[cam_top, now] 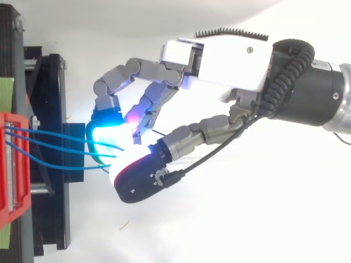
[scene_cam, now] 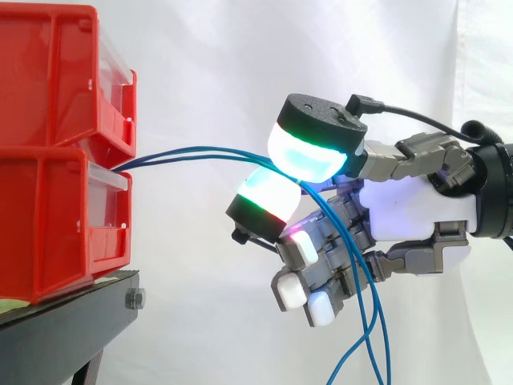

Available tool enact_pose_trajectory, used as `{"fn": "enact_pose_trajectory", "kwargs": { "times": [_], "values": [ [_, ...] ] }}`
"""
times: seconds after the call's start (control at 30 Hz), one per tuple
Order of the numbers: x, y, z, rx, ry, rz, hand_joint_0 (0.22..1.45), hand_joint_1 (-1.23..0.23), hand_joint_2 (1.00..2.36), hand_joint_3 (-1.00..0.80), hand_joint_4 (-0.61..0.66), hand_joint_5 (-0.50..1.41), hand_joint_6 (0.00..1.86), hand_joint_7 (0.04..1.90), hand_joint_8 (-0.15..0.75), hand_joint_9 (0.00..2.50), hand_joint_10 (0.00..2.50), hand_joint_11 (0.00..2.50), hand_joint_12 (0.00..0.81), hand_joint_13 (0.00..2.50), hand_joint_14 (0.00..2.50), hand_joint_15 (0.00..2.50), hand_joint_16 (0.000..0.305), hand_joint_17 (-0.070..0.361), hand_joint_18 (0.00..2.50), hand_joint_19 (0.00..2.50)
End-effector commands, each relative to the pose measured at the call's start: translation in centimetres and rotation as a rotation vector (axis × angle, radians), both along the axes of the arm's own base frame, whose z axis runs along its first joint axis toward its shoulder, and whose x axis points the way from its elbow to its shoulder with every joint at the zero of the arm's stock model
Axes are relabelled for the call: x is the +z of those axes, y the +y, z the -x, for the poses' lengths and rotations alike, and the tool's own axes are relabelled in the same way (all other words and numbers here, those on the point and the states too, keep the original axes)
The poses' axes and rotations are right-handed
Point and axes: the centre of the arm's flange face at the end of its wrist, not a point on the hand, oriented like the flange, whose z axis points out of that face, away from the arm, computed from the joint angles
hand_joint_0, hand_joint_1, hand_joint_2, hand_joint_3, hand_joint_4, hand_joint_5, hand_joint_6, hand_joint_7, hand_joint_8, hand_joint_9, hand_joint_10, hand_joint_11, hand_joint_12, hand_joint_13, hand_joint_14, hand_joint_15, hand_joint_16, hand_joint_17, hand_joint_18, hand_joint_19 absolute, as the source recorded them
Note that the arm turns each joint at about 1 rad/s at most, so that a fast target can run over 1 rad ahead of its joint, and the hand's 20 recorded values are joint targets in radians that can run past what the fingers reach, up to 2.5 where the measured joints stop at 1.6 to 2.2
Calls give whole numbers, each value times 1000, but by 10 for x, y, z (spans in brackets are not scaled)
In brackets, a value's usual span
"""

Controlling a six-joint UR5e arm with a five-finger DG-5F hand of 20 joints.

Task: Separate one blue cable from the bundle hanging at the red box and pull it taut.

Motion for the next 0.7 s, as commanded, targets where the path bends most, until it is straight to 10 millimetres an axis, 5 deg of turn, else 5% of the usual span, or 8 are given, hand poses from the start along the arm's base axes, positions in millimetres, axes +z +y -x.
{"fn": "enact_pose_trajectory", "kwargs": {
  "times": [0.0, 0.67],
  "values": [
    [0, 0, 0, -1, 0, 0, 816, -991, 1000, -500, -82, -136, 914, 1493, 313, 1020, 24, 849, 350, 929, 21, 495, 44, 99, 891, 460],
    [0, 0, 0, 0, 1, 0, 661, -1039, 1000, -500, -75, -105, 915, 1356, 298, 1079, 25, 848, 340, 945, 21, 523, 42, 95, 880, 474]
  ]
}}
